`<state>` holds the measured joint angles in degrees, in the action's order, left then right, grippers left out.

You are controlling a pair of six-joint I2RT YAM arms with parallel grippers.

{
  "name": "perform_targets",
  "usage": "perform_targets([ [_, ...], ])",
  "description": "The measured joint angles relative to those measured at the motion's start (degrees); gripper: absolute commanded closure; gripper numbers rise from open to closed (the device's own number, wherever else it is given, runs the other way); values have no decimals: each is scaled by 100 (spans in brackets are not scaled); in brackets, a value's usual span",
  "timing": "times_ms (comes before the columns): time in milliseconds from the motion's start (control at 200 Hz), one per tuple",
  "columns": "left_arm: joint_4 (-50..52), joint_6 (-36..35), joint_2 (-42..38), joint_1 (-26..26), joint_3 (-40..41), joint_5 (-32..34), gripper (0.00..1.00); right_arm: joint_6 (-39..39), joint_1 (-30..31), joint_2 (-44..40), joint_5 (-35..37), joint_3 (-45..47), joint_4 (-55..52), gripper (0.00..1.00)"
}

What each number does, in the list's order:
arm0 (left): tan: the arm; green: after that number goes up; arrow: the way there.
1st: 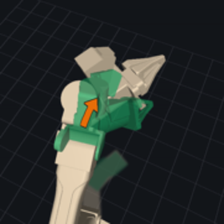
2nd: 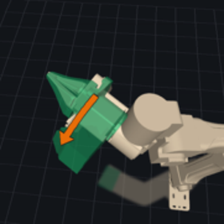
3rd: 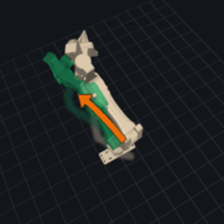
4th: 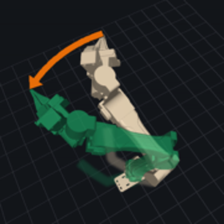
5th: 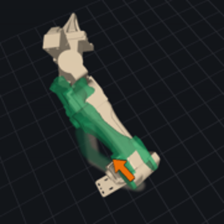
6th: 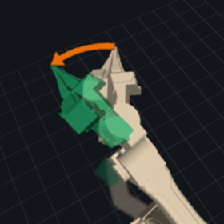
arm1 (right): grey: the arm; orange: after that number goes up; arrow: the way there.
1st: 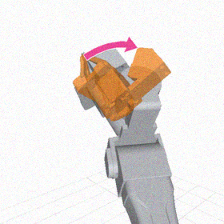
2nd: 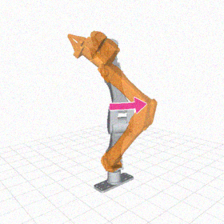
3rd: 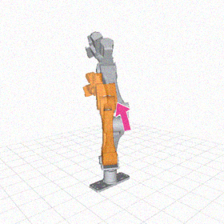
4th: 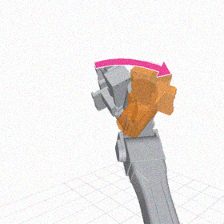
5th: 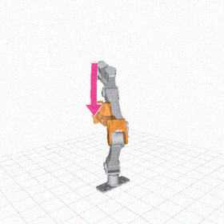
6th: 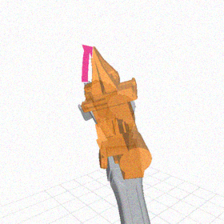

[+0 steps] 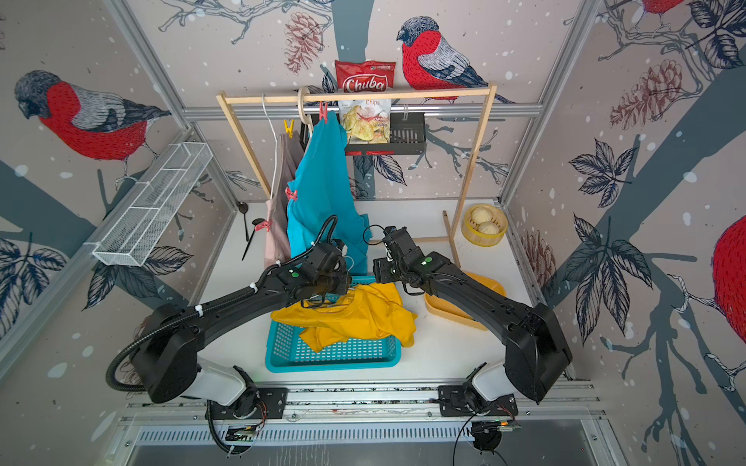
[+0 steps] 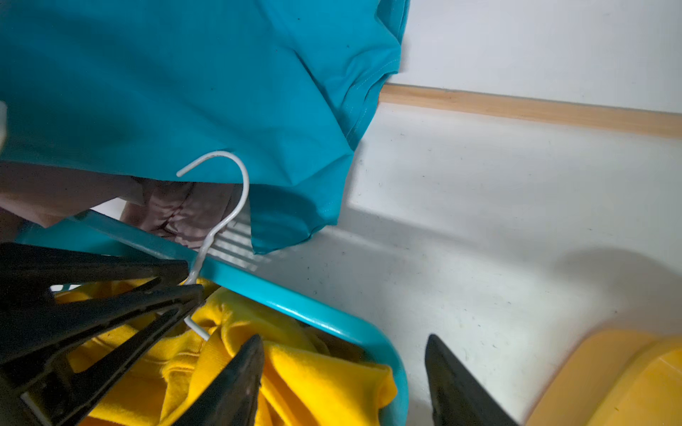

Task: Remove the clothespins securing t-shirts to the hanger
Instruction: Pick up the hanger from the basket.

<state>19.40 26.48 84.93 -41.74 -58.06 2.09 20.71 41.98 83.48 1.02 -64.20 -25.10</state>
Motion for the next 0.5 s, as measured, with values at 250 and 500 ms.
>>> perform_targets([
  [250, 96, 9, 26, -66, 35, 44, 73, 0, 0, -9, -63, 22, 105, 31],
  [500, -31, 52, 225, -79, 39, -87, 80, 0, -2, -37, -68, 68, 122, 31],
])
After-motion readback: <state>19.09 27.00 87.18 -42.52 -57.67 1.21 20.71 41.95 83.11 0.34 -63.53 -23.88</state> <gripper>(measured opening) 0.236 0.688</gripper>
